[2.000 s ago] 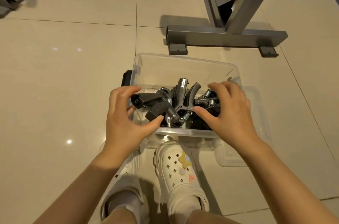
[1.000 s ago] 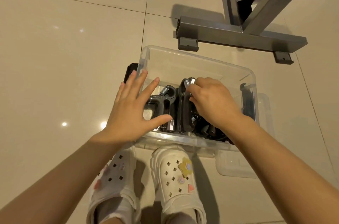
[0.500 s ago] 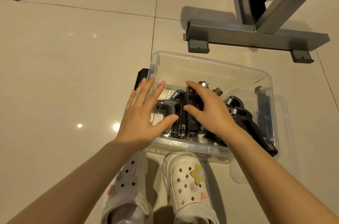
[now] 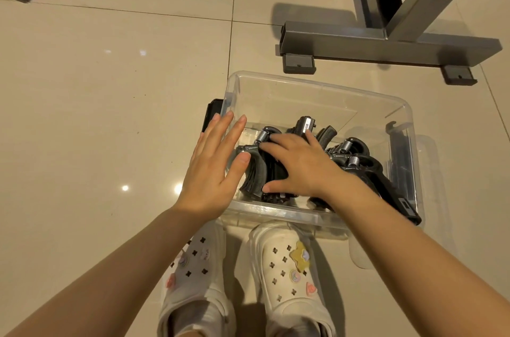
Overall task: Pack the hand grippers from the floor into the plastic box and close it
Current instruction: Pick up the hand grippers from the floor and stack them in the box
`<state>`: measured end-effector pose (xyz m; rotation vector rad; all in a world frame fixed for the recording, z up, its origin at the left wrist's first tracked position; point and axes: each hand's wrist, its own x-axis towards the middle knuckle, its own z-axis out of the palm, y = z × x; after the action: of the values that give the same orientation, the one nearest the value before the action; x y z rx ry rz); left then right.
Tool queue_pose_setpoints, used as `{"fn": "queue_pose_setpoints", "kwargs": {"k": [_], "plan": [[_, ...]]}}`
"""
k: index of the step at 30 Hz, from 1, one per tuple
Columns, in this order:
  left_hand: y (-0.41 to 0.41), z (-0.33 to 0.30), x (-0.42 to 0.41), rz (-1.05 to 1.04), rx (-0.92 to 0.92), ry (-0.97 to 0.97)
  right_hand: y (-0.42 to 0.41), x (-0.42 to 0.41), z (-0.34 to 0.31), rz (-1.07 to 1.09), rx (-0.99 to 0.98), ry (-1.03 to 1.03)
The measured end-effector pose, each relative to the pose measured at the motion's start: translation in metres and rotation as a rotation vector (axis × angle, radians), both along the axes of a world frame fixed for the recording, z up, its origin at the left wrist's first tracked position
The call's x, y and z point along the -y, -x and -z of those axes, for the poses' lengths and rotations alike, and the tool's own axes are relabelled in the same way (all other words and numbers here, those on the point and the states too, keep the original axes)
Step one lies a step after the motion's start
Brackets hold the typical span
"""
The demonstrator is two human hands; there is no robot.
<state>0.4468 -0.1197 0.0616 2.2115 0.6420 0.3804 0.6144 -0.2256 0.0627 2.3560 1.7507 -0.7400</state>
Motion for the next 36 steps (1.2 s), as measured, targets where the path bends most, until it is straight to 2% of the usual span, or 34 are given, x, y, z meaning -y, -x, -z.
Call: {"fn": "queue_pose_setpoints", "kwargs": {"k": [3, 7, 13, 20, 28, 36], "plan": [[0.0, 0.0, 0.0, 0.0, -0.021, -0.012, -0.011, -0.026, -0.001, -0.1, 0.043, 0.07], [0.001, 0.0, 0.0, -0.003, -0.023, -0.033, -0.021, -0.044, 0.002, -0.108, -0.063, 0.219], [0.0, 0.001, -0.001, -0.004, -0.002, -0.014, -0.033, -0.041, -0.002, -0.069, -0.05, 0.196], [-0.001, -0.001, 0.0, -0.002, 0.012, 0.008, -0.028, -0.054, -0.003, -0.065, -0.13, 0.264], [0.0, 0.0, -0.001, 0.005, 0.01, -0.024, -0.022, -0.048, -0.004, -0.04, -0.146, 0.216], [0.001, 0.003, -0.002, 0.011, -0.007, -0.099, -0.019, -0.049, -0.006, 0.058, -0.32, 0.24]]}}
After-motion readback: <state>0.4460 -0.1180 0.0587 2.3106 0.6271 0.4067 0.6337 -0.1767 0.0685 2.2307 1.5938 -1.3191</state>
